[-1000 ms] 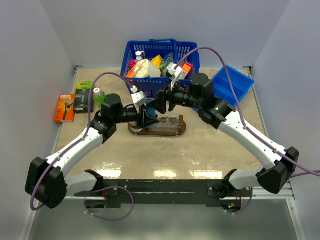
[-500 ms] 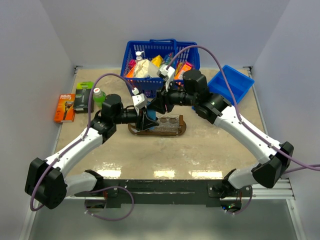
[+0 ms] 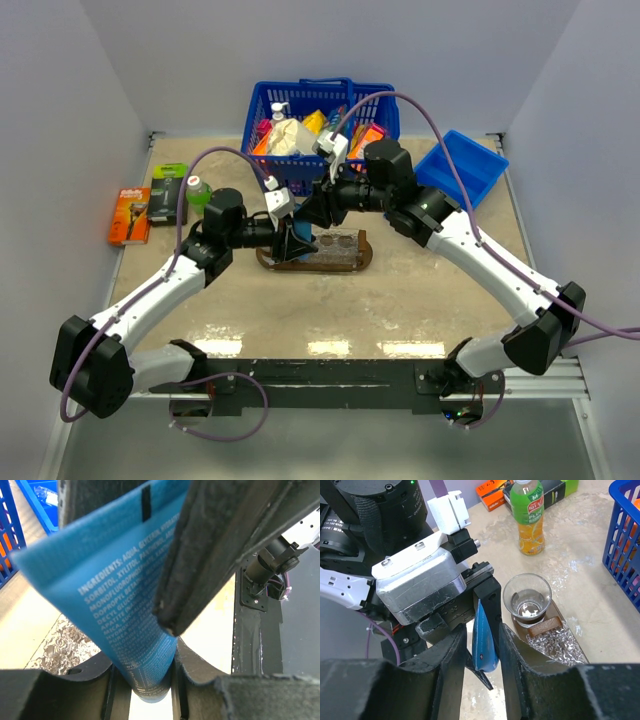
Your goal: Prepare toiletry sets of a toothbrush and toothpaste on the tray
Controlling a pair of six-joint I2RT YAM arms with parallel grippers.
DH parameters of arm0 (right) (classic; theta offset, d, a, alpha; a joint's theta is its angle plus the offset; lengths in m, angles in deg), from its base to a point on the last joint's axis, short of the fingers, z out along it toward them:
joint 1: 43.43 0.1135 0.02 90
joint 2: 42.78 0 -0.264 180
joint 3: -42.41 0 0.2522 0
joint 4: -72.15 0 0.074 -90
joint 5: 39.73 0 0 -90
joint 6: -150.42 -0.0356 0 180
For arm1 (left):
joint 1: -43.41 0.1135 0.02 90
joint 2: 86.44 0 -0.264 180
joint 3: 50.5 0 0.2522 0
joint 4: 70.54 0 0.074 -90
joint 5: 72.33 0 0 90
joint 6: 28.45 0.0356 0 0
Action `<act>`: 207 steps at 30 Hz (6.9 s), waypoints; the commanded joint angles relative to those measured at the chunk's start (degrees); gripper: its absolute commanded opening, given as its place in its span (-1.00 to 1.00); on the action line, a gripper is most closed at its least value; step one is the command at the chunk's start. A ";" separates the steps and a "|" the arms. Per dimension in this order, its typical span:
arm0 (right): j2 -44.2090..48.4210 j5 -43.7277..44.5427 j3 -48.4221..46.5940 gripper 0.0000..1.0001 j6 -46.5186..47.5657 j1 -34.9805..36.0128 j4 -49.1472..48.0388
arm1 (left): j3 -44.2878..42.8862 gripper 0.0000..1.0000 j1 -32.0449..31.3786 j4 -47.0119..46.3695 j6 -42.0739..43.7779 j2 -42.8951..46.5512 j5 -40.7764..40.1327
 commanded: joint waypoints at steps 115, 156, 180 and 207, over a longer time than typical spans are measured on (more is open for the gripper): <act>-0.69 41.76 26.19 -1.00 4.39 9.18 -38.02 | 0.07 1.00 12.15 1.15 -4.31 10.79 -45.41; -0.33 42.91 24.44 -1.00 3.25 9.18 -39.17 | 0.25 1.00 12.15 1.06 -4.14 10.71 -45.32; -3.41 42.91 27.51 -1.00 2.81 9.27 -42.50 | 0.16 1.00 12.15 1.24 -4.05 10.71 -45.32; -6.84 42.29 29.80 -1.00 1.76 9.18 -45.41 | 0.16 1.00 12.15 1.15 -3.87 10.97 -45.24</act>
